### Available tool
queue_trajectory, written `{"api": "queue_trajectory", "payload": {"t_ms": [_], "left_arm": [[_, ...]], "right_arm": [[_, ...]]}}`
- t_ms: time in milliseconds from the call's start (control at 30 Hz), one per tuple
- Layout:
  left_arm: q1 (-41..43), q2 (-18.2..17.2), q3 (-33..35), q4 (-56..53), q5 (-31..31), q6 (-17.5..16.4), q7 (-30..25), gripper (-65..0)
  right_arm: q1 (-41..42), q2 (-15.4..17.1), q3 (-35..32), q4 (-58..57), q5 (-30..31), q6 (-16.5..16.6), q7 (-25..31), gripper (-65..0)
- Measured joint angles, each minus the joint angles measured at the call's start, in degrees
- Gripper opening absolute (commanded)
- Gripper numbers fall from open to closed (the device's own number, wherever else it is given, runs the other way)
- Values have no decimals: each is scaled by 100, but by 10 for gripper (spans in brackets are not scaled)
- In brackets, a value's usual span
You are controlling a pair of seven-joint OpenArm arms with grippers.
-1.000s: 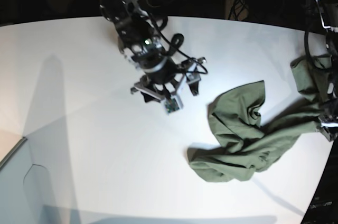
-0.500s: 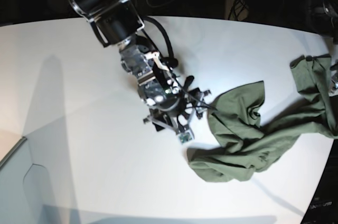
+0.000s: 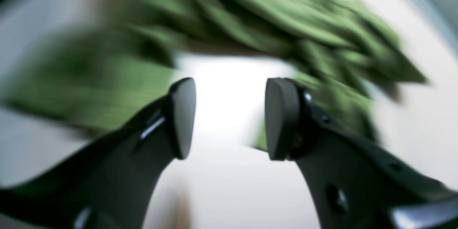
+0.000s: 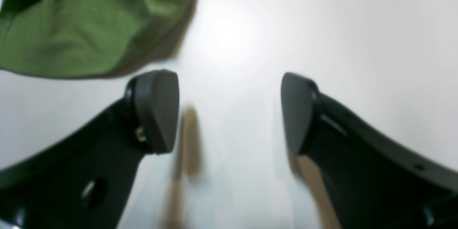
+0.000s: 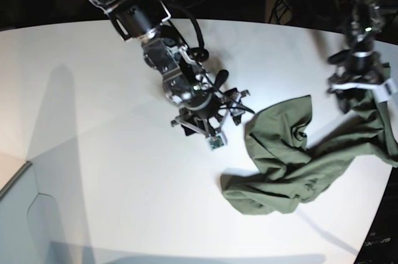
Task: Layout the t-shirt on the table in an organized manner, then fold the t-shirt properly
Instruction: 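Move the right gripper toward the shirt while left holds a corner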
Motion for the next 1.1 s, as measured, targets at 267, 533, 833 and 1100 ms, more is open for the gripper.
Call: {"api": "queue_trajectory", "payload": {"t_ms": [267,533,833,1100], "left_arm": [[-809,616,719,-866,1117,-26,-68,-351],[-1274,675,313,-1851,1504,-66,-105,-349],[-1740,610,9,-2769,1545,15,-173,-349],[-1891,542,625,-3204,1567,-42,-492,-485]], "right_arm": [[-809,1088,28,1394,-37,-2,-28,-202],[-1180,1499,20,1799,-28,0,-35,-202],[-1377,1510,378,1801,-17,0,-31,-202],[-1360,1508,400,1799,-17,0,-33,-202]]}}
